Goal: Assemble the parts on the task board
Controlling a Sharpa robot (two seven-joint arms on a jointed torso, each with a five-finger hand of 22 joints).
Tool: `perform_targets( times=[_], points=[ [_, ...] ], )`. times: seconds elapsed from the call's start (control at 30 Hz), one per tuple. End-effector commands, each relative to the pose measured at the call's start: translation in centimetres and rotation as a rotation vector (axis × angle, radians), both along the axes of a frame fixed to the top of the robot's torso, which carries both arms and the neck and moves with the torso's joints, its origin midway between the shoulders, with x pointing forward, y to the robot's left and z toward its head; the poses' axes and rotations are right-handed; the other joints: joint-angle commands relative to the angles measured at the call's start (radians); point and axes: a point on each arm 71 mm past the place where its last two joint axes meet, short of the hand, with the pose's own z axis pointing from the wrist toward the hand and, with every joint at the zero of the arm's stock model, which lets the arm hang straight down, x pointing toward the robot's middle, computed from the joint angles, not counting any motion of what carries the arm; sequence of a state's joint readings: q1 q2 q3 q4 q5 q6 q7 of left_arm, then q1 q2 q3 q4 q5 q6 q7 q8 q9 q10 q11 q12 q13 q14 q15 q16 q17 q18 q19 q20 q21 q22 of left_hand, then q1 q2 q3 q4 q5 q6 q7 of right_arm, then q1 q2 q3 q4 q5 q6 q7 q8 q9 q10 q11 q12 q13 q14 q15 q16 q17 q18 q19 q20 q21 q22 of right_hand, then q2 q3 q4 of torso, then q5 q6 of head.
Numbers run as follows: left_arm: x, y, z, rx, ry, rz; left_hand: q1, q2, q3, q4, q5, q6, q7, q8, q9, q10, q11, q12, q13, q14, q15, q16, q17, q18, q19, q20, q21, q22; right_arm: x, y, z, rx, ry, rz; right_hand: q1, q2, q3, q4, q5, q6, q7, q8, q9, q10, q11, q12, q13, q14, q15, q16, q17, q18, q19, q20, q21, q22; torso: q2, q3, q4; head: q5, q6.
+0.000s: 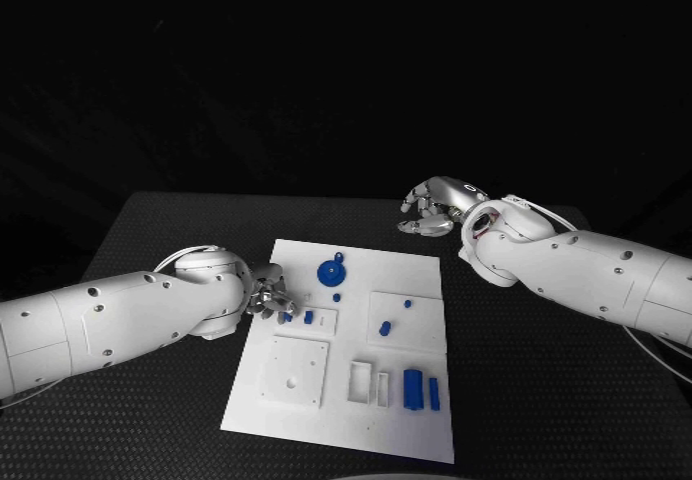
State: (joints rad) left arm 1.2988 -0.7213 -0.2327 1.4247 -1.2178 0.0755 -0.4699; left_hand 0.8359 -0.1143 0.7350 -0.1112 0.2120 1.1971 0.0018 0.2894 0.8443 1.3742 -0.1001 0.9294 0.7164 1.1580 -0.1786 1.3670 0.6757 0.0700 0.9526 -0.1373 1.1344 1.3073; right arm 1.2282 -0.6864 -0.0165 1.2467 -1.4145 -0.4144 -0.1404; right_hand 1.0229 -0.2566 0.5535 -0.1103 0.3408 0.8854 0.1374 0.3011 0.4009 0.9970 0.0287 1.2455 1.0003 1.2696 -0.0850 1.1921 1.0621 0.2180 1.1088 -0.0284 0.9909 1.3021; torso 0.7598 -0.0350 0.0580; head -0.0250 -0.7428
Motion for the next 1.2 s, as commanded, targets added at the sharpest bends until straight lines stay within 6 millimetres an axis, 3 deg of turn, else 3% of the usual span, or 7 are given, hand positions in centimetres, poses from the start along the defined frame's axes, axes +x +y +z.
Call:
perform_targets(
  times=[0.03, 0.27, 1.2],
  points=[
    [-0.9, -1.0, -0.7, 0.039, 0.005, -0.073, 0.090, 0.073, 0.061, -0.067, 0.003, 0.008, 0.001, 0.001, -0.001, 0.018, -0.008, -0.001, -0.001, 0.022, -0.018, 0.004, 0.000, 0.004, 0.010, -0.131, 0.005, 0.013, 0.0, 0.1, 0.0, -0.012, 0.003, 0.008, -0.008, 0.000, -0.005, 0.000, 0.005, -0.001, 0.006, -0.004, -0.001, -0.003, 0.002, 0.006, -0.002, 0.004, 0.006, -0.003, -0.001, 0.044, 0.005, -0.004, -0.004, 0.001, 0.000, -0.0005, -0.0004, 0.001, 0.000],
    [-1.7, -1.6, -0.9, 0.077, 0.011, -0.125, 0.095, 0.069, 0.063, -0.071, 0.002, 0.009, -0.001, 0.000, -0.002, 0.018, -0.010, -0.001, -0.001, 0.024, -0.018, 0.004, 0.000, 0.004, 0.011, -0.132, 0.005, 0.013, 0.0, 0.0, 0.0, -0.011, 0.002, 0.007, -0.009, 0.000, -0.005, 0.001, 0.006, -0.001, 0.006, -0.004, -0.001, -0.003, 0.002, 0.006, -0.002, 0.004, 0.006, -0.003, -0.001, 0.044, 0.005, -0.004, -0.004, 0.001, 0.001, -0.0010, -0.0009, 0.001, -0.001],
    [-1.7, -0.1, -0.4, 0.046, -0.036, -0.064, 0.097, 0.070, 0.064, -0.063, -0.012, 0.011, -0.001, -0.002, -0.006, 0.020, -0.010, -0.005, -0.003, 0.026, -0.017, 0.002, -0.002, 0.003, 0.013, -0.131, 0.004, 0.011, 0.0, 0.1, -0.1, -0.011, 0.001, 0.008, -0.010, 0.000, -0.005, 0.002, 0.008, -0.001, 0.006, -0.004, -0.001, -0.003, 0.002, 0.006, -0.002, 0.004, 0.006, -0.004, -0.001, 0.044, 0.005, -0.004, -0.004, 0.001, 0.000, -0.0005, -0.0005, 0.000, -0.002]
  ],
)
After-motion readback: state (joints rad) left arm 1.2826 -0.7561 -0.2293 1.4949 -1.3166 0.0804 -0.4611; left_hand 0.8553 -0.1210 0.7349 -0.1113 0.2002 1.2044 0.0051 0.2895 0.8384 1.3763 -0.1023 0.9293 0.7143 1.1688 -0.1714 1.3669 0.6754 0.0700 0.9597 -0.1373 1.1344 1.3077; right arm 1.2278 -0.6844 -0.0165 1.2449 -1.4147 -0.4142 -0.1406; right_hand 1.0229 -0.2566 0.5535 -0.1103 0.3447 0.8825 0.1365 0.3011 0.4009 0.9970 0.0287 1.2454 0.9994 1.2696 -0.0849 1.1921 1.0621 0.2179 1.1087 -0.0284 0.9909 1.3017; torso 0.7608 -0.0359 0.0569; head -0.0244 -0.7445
